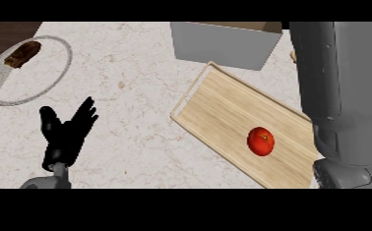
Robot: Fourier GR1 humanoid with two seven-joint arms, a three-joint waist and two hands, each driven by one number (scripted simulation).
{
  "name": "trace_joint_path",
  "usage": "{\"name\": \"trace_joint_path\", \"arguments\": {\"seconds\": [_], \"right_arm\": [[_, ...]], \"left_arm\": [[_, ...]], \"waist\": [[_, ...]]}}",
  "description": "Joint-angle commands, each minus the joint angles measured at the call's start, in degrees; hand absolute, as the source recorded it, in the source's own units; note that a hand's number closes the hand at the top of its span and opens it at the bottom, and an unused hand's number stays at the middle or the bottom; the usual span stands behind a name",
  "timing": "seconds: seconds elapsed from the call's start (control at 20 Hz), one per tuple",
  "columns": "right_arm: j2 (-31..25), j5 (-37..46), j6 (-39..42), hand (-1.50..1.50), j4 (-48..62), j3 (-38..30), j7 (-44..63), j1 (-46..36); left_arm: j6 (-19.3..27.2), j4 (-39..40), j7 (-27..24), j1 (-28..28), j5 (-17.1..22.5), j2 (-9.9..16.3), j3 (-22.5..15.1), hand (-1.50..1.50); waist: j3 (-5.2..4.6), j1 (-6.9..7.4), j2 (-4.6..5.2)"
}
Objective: Pick the bell pepper from the tray and place it in the tiered shelf
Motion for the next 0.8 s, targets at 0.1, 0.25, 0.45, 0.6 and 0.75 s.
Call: {"name": "trace_joint_path", "arguments": {"seconds": [0.1, 0.25, 0.45, 0.6, 0.75], "right_arm": [[-4.97, 2.39, 7.28, 1.50, -0.56, -5.85, 7.56, -5.87], [-7.65, 2.55, 6.75, 1.50, -1.32, -8.07, 4.36, -4.50], [-10.18, 2.75, 11.43, 1.50, -1.10, -9.50, 2.04, -7.45], [-15.38, -1.84, 13.23, 1.50, -1.86, -14.82, -5.37, -3.60], [-15.64, -3.78, 16.06, 1.50, -0.96, -15.77, -6.20, -5.11]], "left_arm": [[-0.96, 1.04, 1.71, -0.51, 0.53, 0.66, 0.46, 0.00], [-1.46, 2.51, -0.64, -0.22, 0.66, -0.12, 0.68, 0.00], [-0.47, 1.12, 0.59, 0.10, 0.54, 0.15, 1.44, 0.00], [-1.09, 2.03, -0.67, -0.39, 0.79, 0.61, 2.24, 0.00], [-0.82, 2.27, 2.81, -3.51, 1.07, 0.47, 2.02, 0.00]], "waist": [[-0.13, -0.19, 0.22], [-0.13, -0.30, 0.34], [-0.13, 0.02, 0.28], [-0.09, -0.65, 0.25], [-0.10, -0.62, 0.27]]}}
